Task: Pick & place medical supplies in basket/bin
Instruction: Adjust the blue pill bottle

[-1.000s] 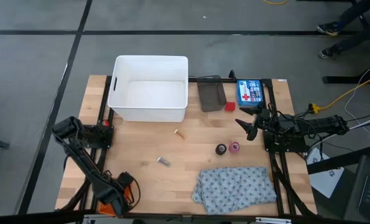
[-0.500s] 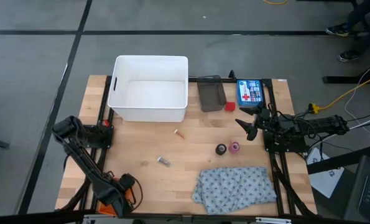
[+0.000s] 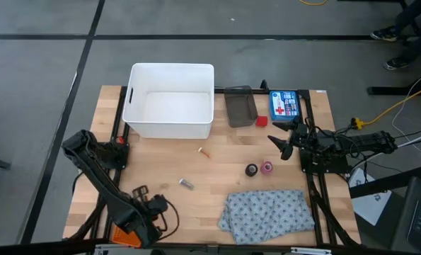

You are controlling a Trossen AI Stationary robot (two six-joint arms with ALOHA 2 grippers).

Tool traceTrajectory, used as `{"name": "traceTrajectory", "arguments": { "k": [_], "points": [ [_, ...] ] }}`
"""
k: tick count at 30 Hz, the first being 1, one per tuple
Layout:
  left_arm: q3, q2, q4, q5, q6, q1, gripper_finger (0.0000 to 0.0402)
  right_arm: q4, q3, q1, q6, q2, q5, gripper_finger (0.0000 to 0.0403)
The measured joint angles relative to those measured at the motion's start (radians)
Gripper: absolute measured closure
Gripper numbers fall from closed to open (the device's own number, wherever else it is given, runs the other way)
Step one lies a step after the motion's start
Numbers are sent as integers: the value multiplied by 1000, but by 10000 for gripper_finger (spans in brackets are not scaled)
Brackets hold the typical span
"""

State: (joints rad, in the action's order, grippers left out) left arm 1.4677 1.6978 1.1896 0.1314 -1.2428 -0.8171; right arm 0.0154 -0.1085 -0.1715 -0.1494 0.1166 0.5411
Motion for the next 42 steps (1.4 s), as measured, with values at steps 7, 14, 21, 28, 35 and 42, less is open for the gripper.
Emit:
{"name": "traceTrajectory", "arguments": {
  "k": [7, 14, 21, 28, 35, 42],
  "points": [
    [2, 9, 17, 182, 430, 147, 336, 0, 0, 0, 0, 0, 0, 85],
    [-14, 10, 13, 293, 819, 298, 245, 1, 0, 0, -26, 0, 0, 86],
    [-132, 10, -77, 192, 1081, 396, 187, 8, 0, 0, -28, 0, 0, 86],
    [-236, 10, -270, 56, 1175, 447, 176, 8, 0, 0, -83, 0, 0, 86],
    [-290, 10, -317, 3, 1213, 462, 176, 9, 0, 0, -112, 0, -4, 86],
    [-351, 10, -429, 3, 1263, 460, 176, 11, 0, 0, -107, 0, -4, 85]
  ]
}}
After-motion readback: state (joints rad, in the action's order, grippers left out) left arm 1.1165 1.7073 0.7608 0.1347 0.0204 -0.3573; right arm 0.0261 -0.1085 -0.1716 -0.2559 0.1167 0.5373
